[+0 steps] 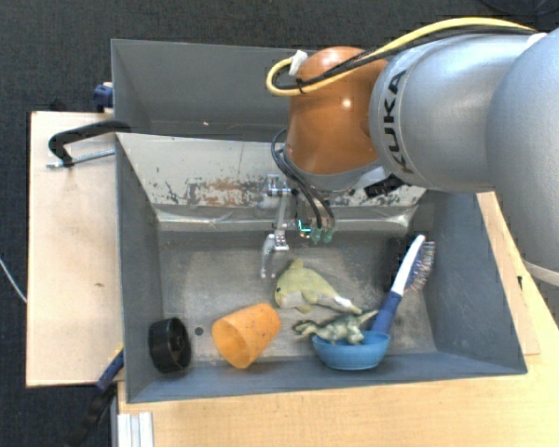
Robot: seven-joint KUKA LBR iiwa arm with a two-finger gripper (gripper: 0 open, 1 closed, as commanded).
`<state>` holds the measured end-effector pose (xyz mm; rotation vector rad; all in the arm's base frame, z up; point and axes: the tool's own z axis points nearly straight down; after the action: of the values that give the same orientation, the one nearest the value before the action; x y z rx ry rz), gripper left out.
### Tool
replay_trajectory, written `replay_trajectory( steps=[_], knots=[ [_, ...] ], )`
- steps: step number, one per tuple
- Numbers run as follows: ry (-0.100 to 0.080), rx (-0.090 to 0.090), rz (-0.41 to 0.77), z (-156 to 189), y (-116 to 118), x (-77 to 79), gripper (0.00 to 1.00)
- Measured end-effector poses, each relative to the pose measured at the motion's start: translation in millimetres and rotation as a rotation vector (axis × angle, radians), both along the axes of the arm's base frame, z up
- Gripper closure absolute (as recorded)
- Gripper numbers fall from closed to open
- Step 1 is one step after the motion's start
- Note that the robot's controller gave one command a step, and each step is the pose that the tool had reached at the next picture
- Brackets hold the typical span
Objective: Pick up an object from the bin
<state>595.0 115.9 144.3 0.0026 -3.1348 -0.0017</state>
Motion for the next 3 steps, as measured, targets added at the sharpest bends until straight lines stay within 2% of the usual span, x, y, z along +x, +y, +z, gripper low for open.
replay_trajectory(
  steps=[1,2,3],
  knots=[
    [-0.016,0.001,0.127,-73.3,-44.2,-85.0,0.0],
    [-0.017,0.0,-0.024,-72.1,-132.1,-37.6,0.0],
    [-0.015,0.001,-0.02,-71.0,-130.0,-37.9,1.0]
  ],
)
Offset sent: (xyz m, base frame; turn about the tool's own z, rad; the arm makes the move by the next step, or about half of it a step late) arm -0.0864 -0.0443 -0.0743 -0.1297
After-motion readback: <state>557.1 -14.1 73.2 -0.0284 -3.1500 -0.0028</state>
